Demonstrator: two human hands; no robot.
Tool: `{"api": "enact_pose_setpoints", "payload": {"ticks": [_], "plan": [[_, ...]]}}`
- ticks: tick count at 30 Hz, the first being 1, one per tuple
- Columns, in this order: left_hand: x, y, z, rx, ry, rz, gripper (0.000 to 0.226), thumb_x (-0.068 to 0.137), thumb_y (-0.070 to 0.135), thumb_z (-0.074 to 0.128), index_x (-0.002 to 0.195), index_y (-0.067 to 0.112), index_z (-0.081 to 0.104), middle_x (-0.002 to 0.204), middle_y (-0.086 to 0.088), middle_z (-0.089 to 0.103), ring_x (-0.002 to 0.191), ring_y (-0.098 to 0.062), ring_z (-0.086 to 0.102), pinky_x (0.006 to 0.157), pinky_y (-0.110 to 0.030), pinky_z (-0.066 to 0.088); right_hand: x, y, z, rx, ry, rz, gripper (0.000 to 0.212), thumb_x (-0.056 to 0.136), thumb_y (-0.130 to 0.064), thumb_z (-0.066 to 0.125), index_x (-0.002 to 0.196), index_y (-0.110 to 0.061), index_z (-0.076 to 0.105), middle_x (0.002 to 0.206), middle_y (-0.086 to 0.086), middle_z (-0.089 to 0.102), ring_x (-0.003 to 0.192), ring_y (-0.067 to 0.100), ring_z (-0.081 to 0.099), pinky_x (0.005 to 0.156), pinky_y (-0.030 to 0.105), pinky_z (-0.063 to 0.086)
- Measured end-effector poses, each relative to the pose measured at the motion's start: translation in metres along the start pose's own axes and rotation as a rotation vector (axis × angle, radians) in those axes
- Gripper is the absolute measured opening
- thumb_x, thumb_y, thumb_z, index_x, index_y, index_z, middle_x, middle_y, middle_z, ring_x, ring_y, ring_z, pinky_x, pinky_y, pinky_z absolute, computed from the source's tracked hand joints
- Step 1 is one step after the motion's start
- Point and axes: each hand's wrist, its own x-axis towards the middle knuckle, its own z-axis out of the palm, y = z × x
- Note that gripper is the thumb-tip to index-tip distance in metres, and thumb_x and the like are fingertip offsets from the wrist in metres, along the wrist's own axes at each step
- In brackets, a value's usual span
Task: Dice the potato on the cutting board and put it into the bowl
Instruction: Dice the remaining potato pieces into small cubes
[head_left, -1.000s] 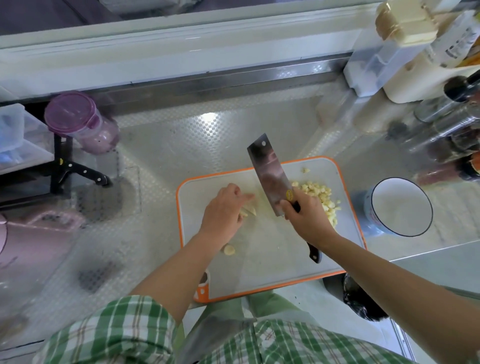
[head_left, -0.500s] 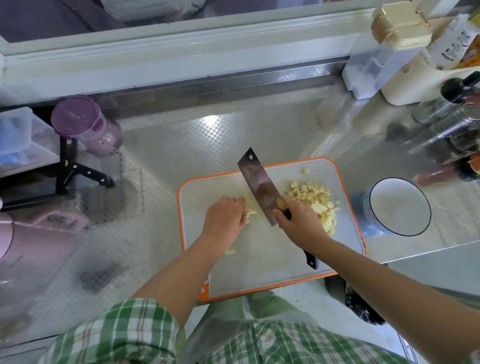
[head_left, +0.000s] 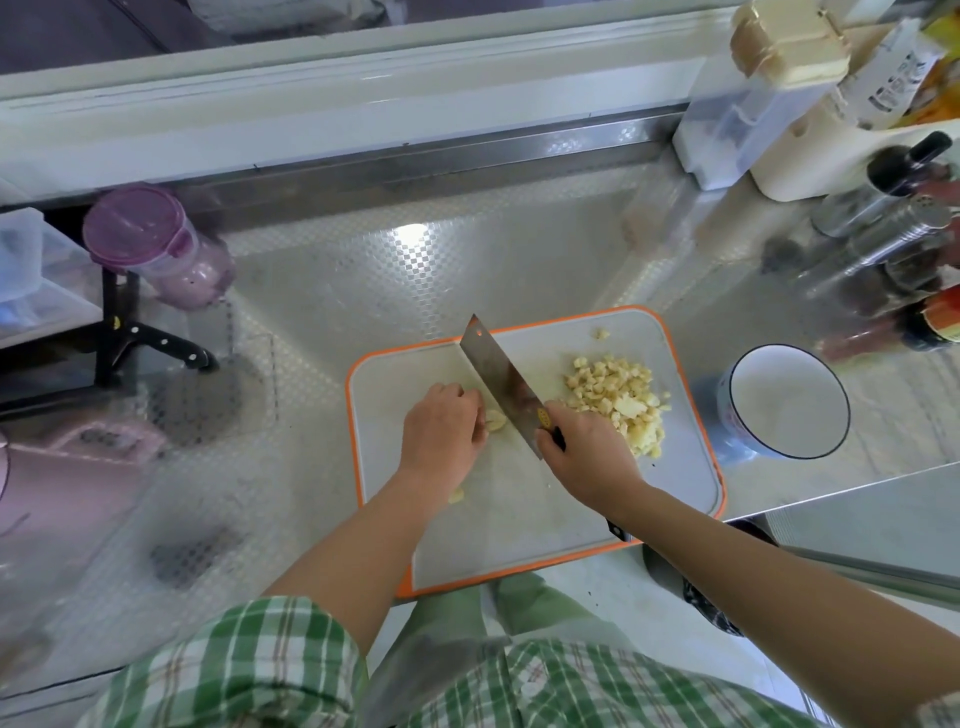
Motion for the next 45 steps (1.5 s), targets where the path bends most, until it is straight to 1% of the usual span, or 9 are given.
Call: {"api": "enact_pose_setpoints", "payload": {"ticks": [3,9,15,20,24,28,33,37,45], "plan": [[-0.004,-0.006,-0.006,-0.136,0.019,-0.089,0.018,0.086,0.037,0.061,0.090,0.019,0.061,0.085,0.001,0.060,0.086,-0.019,0.054,0.068,-0.031,0.042,-0.001,0.000,-0.005,-0.093,0.096,-0.061,0.015,0.094,-0.021,0.049,0.081,-0.015,0.042,0.057,-0.002,0.043,0.048,0.024,0.043,0.043,0.028,0.030],[0.004,0.005,-0.037,-1.229,-0.115,-0.624,0.050,0.095,0.049,0.044,0.084,0.005,0.064,0.071,-0.018,0.071,0.049,-0.024,0.056,0.043,-0.025,0.034,-0.005,-0.005,-0.008,-0.243,0.142,-0.355,0.032,0.080,-0.013,0.070,0.111,-0.019,0.065,0.070,0.004,0.051,0.039,0.023,0.044,0.035,0.025,0.032],[-0.016,0.006,-0.033,-1.289,0.017,-0.788,0.027,0.092,0.007,0.040,0.069,0.001,0.055,0.047,-0.014,0.062,0.036,-0.020,0.055,0.036,-0.019,0.032,-0.006,-0.014,-0.002,-0.194,-0.014,-0.417,0.047,0.083,-0.025,0.064,0.130,-0.027,0.057,0.088,0.006,0.049,0.055,0.027,0.054,0.042,0.029,0.034],[-0.024,-0.001,-0.032,-1.280,0.082,-0.830,0.026,0.093,0.011,0.039,0.072,0.003,0.052,0.044,-0.012,0.060,0.036,-0.020,0.054,0.036,-0.020,0.034,0.005,-0.026,0.003,-0.152,-0.346,-0.149,0.072,0.086,-0.046,0.052,0.151,-0.039,0.021,0.105,0.001,0.040,0.099,0.029,0.055,0.080,0.036,0.048],[-0.029,-0.004,-0.035,-1.317,0.125,-0.853,0.028,0.092,0.013,0.039,0.075,-0.003,0.056,0.046,-0.013,0.061,0.038,-0.022,0.053,0.036,-0.020,0.036,0.007,-0.029,0.002,-0.071,-0.337,-0.199,0.079,0.088,-0.037,0.053,0.153,-0.039,0.009,0.098,0.005,0.052,0.091,0.027,0.057,0.076,0.036,0.048],[-0.024,0.001,-0.039,-1.400,0.126,-0.757,0.046,0.095,0.035,0.031,0.090,-0.002,0.058,0.057,-0.017,0.060,0.047,-0.025,0.051,0.040,-0.025,0.034,0.004,-0.024,-0.008,0.027,-0.148,-0.241,0.070,0.086,-0.023,0.055,0.149,-0.035,0.027,0.067,0.000,0.059,0.060,0.020,0.054,0.056,0.035,0.044],[-0.017,0.007,-0.026,-0.833,0.139,-0.436,0.019,0.086,0.030,0.052,0.097,0.018,0.062,0.076,0.001,0.062,0.073,-0.019,0.058,0.066,-0.035,0.045,-0.004,-0.012,-0.022,0.360,0.016,-0.056,0.018,0.088,-0.011,0.056,0.100,-0.024,0.051,0.057,0.000,0.044,0.049,0.016,0.040,0.049,0.031,0.034],[-0.009,0.006,-0.004,-0.200,0.023,0.026,0.052,0.070,-0.001,0.063,0.118,0.018,0.061,0.112,-0.005,0.057,0.106,-0.026,0.052,0.082,-0.039,0.051,-0.008,0.001,-0.030,0.438,0.072,0.077,0.011,0.089,-0.012,0.056,0.082,-0.014,0.048,0.058,-0.002,0.040,0.050,0.011,0.034,0.051,0.028,0.028],[0.009,0.002,-0.002,-0.084,0.043,0.095,0.010,0.076,0.003,0.065,0.082,0.011,0.066,0.086,-0.010,0.059,0.087,-0.033,0.054,0.063,-0.042,0.050,-0.015,0.008,-0.023,0.418,-0.013,0.117,0.015,0.087,-0.013,0.055,0.080,-0.007,0.043,0.060,-0.001,0.037,0.053,0.013,0.031,0.050,0.023,0.027]]}}
